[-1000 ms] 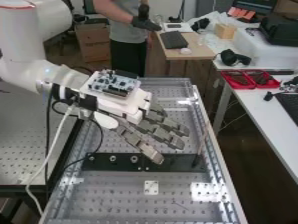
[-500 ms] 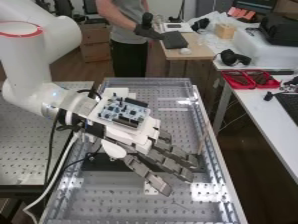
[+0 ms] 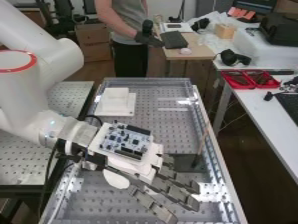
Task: Grab the paper clip and place it in the clear container
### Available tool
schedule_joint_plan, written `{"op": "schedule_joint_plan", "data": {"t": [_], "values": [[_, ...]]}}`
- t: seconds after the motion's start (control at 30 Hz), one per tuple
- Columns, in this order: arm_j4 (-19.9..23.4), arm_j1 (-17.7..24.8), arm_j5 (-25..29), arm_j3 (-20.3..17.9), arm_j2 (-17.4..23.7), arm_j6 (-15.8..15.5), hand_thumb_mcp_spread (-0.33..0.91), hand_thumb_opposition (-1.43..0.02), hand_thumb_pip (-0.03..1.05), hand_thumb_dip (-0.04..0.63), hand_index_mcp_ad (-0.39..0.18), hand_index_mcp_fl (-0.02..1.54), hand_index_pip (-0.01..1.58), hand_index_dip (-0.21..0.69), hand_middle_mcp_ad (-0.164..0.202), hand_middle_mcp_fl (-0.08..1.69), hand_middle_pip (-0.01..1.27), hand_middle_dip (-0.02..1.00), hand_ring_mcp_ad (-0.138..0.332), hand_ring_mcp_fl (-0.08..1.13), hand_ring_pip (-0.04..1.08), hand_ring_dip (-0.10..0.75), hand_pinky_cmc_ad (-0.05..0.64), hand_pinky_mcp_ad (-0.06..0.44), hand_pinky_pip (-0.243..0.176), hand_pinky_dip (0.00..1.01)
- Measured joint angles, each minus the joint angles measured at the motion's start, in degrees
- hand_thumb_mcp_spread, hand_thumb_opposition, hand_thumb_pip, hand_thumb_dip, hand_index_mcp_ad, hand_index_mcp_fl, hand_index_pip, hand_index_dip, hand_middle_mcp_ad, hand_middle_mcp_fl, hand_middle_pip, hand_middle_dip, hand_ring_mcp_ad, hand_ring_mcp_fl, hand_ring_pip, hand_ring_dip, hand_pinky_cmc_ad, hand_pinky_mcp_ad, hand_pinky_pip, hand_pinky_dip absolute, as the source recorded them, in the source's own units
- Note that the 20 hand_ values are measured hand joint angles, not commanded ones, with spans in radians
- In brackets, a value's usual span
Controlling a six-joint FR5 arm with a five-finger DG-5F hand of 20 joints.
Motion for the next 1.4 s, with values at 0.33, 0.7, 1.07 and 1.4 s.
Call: {"op": "schedule_joint_plan", "data": {"t": [0.33,0.7,1.07,1.4], "values": [[1.74,-1.56,-4.81,0.24,-1.41,-1.24,0.5,-0.81,0.56,0.253,-0.182,0.29,1.39,0.127,-0.002,0.14,0.14,0.17,0.108,0.0,0.11,0.077,0.349,0.265,0.003,0.19],[2.28,-3.08,-9.18,1.36,-3.21,-3.3,0.49,-0.81,0.56,0.253,-0.206,0.34,1.4,0.127,-0.003,0.14,0.14,0.17,0.101,0.0,0.1,0.084,0.332,0.265,0.021,0.19],[1.76,-3.97,-11.76,2.62,-4.49,-4.97,0.49,-0.81,0.56,0.253,-0.206,0.34,1.4,0.126,-0.003,0.18,0.14,0.18,0.101,0.0,0.1,0.084,0.332,0.265,0.023,0.19],[0.8,-4.66,-13.43,3.95,-6.02,-5.6,0.49,-0.81,0.56,0.253,-0.206,0.34,1.4,0.115,-0.005,0.18,0.14,0.19,0.099,0.02,0.1,0.084,0.332,0.265,0.037,0.19]]}}
